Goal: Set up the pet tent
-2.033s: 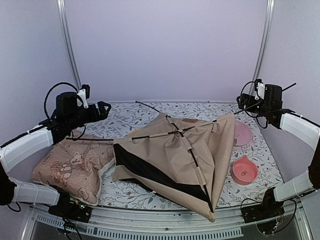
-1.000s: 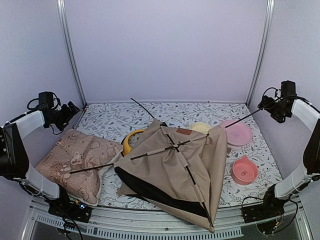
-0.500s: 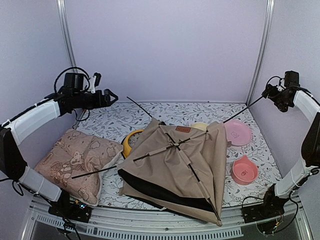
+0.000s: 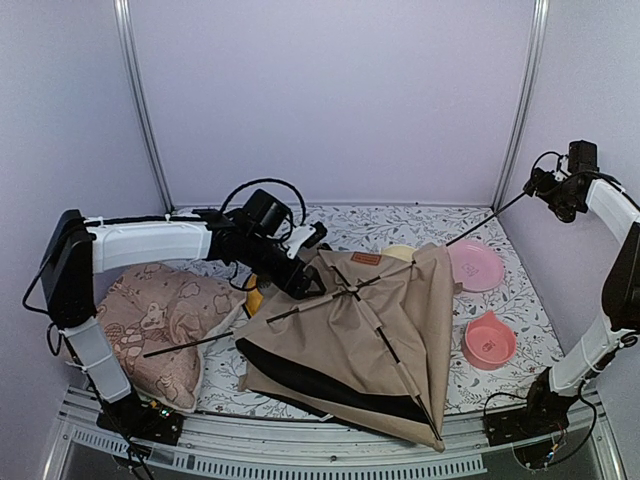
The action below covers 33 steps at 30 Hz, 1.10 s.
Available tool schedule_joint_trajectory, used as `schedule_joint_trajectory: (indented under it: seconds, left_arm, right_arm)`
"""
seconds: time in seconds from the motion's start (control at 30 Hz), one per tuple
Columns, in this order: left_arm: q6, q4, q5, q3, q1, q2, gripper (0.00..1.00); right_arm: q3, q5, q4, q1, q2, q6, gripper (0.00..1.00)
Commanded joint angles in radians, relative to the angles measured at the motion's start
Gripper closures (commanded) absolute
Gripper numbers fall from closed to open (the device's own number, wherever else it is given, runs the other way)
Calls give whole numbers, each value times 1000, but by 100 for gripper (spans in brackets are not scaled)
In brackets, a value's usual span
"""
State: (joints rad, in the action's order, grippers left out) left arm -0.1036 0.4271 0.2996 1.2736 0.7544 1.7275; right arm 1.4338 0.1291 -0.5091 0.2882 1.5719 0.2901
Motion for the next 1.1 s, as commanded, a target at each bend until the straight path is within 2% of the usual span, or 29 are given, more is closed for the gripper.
schedule_joint_trajectory:
  seconds: [0.0,0.27,0.47,0.57,0.7,0.73,0.9,1.07]
  left_arm:
    - [74,59,8,89,67,67,21]
    - [82,88,-14,148,114,153,31]
    - [84,93,-87,155,136,188,48]
    - [84,92,-116,159,147,196,67]
    - [74,85,-177,164,151,182,97]
    - [68,79,-202,164,151,173,100]
    - [17,31,-328,144,124,117,100]
    - [-32,-33,-323,105,73,51,100]
  right_arm:
    - [31,7,3,-3,-15,-15,1]
    - [31,10,1,-3,-28,-21,1]
    - [32,5,1,-4,-44,-26,1]
    - [33,-9,0,-4,-58,-30,1]
    - [53,-32,-3,-4,-74,-35,1]
    - [63,-43,-7,-3,-77,-36,1]
    - [134,-118,-26,-3,-84,-50,1]
    - [209,-161,-37,-3,-90,-43,1]
